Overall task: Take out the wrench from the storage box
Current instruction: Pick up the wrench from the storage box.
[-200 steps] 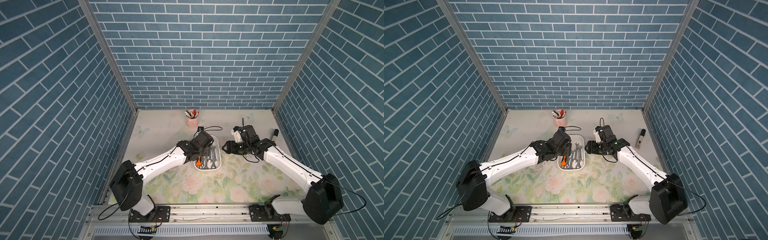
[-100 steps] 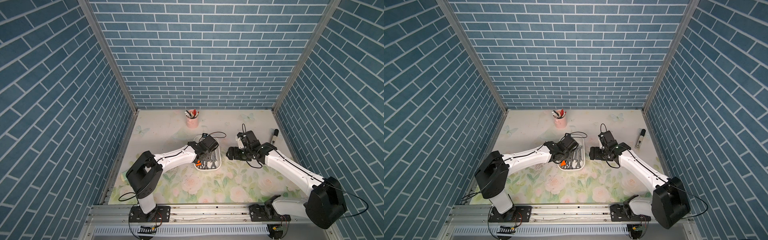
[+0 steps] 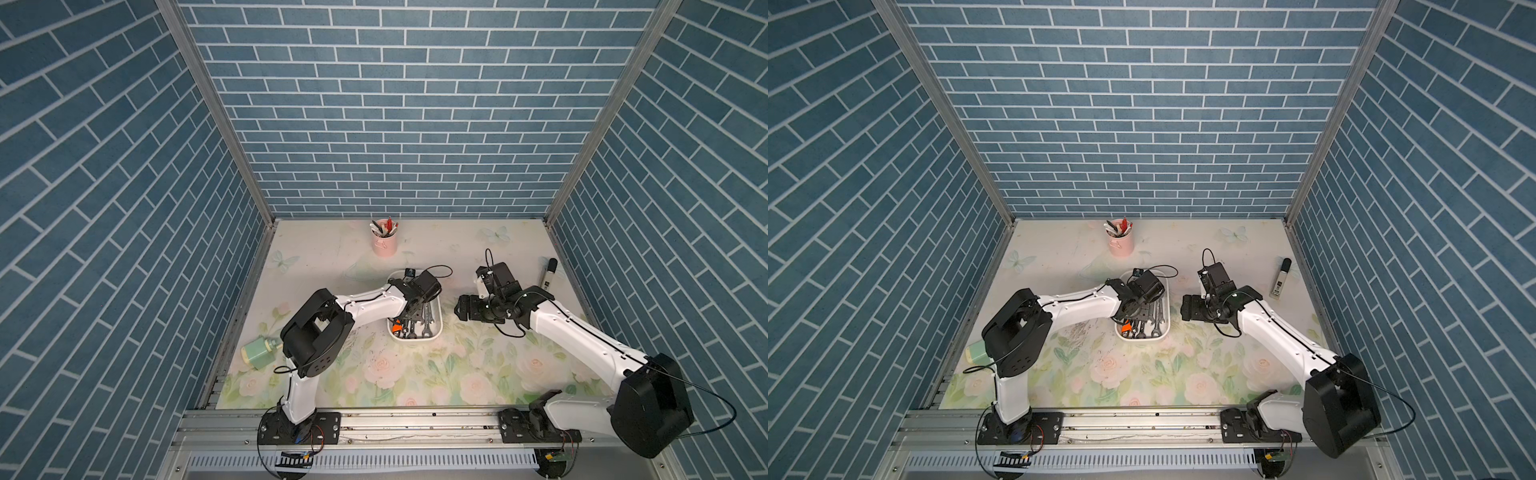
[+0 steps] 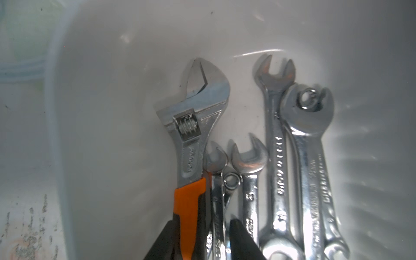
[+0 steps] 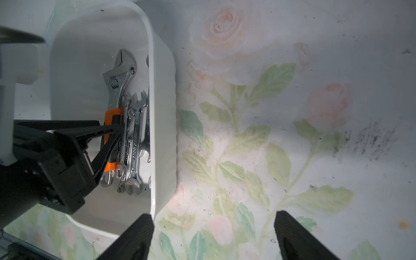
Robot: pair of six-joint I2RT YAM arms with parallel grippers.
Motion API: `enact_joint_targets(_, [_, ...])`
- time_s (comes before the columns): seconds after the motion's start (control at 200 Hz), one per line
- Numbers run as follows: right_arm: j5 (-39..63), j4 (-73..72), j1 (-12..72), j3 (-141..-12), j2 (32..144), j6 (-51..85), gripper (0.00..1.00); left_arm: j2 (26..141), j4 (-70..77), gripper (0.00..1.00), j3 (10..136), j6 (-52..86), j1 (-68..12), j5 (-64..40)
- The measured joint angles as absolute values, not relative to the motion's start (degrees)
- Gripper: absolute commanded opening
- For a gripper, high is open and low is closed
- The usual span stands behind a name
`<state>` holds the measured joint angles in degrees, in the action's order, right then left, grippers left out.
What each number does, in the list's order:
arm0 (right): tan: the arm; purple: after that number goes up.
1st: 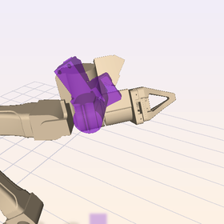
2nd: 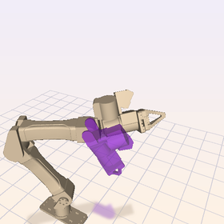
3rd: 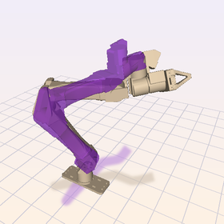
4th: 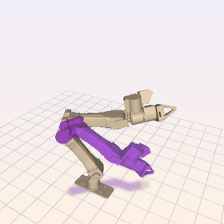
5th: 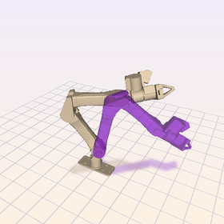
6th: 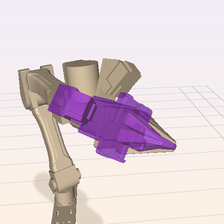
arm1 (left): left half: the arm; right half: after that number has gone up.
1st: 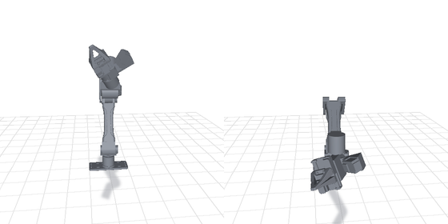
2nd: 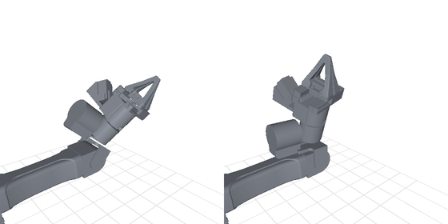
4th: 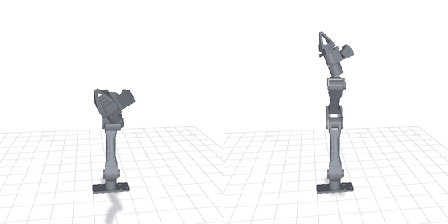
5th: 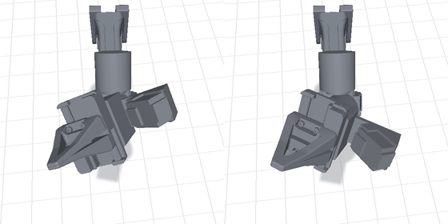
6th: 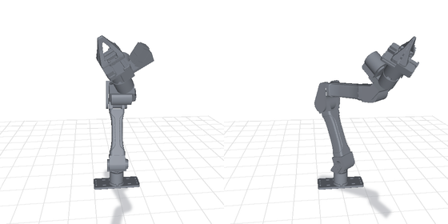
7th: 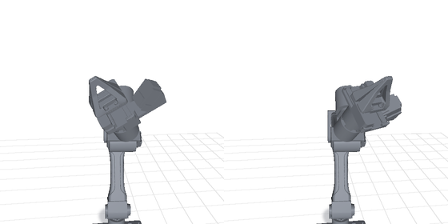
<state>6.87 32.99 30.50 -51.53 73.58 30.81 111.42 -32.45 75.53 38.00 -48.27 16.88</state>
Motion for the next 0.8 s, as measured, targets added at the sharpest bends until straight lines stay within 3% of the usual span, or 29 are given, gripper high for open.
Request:
enact_joint_targets(0.235, [7.33, 32.97, 29.93, -51.53, 73.95, 30.79, 0.88, 112.95, -31.73, 0.52, 76.6, 38.48, -47.48, 16.45])
enact_joint_targets(0.8, [9.19, 32.42, 29.65, -51.59, 76.01, 30.63, 0.88, 114.24, -29.71, 0.39, 76.66, 38.0, -46.5, 12.78])
